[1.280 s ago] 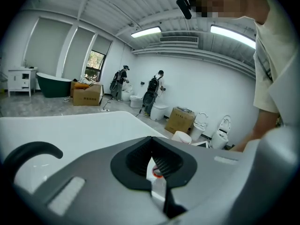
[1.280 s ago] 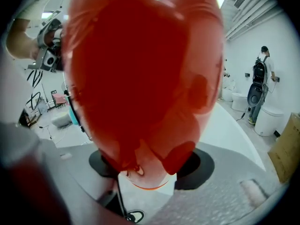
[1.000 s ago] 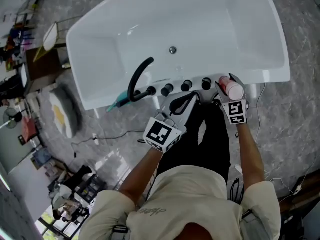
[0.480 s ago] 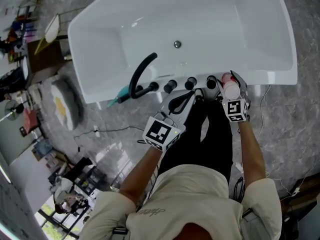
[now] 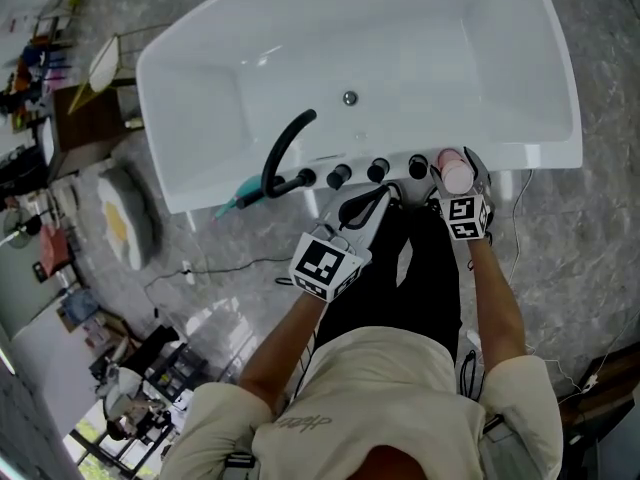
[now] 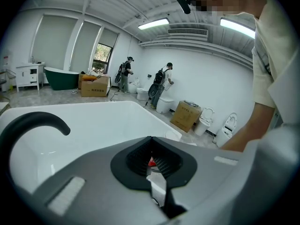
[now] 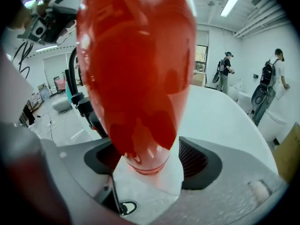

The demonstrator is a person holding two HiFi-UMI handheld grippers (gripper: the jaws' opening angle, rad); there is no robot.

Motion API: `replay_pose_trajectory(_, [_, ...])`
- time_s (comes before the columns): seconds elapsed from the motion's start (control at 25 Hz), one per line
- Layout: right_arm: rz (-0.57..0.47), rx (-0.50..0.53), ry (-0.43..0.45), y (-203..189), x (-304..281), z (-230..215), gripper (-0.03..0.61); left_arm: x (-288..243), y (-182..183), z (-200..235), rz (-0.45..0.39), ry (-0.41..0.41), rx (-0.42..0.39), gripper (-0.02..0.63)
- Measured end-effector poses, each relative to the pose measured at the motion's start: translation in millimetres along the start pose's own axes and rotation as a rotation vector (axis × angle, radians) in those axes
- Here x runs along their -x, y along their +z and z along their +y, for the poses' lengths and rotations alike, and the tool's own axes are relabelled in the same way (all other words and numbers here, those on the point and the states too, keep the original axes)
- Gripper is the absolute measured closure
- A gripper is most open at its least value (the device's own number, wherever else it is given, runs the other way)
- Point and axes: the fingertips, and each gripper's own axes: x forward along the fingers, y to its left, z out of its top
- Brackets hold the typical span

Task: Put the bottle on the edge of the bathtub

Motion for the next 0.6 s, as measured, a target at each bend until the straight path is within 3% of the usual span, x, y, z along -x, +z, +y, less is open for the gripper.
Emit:
replay_pose_trajectory(0.24, [0.028, -0.058, -0.011, -12, 25, 7, 0.202, 12, -11, 3, -0.003, -0.029, -0.030, 0.603])
replay_pose_trajectory(0.6, [-0.117, -0.110, -0.034, 68, 125, -10, 0.236, 18, 27, -18, -0.035, -0.074, -0.091, 0.603])
